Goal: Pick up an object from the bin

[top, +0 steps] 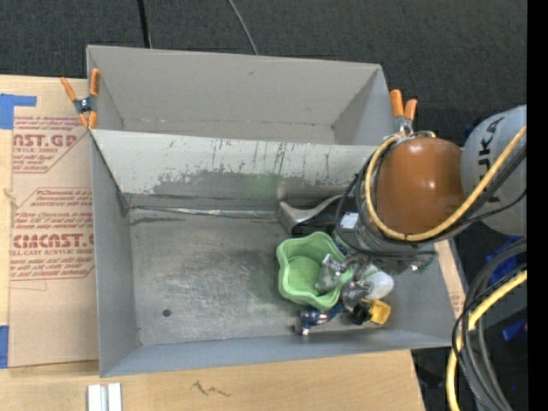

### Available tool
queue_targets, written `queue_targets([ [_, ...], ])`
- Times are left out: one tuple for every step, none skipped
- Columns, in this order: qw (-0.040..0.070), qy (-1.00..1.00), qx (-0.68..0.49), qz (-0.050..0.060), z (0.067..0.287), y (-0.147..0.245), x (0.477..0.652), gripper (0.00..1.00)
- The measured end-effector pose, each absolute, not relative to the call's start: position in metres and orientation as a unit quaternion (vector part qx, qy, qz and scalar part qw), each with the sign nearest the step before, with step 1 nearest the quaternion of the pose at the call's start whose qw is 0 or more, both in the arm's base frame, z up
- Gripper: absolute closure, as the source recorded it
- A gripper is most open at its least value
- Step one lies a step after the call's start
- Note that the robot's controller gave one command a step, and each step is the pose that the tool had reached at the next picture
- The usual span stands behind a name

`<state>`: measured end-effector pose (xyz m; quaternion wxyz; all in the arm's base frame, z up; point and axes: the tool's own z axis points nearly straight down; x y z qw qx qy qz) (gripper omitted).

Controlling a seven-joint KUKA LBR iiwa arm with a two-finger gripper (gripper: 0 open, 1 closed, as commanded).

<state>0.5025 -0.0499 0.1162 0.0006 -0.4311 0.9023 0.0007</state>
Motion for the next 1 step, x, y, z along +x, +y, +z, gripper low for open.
queue_targets([
  [0.003, 0.915, -0.404, 0.000, 0.1444, -0.0456, 0.5063, 1.00],
])
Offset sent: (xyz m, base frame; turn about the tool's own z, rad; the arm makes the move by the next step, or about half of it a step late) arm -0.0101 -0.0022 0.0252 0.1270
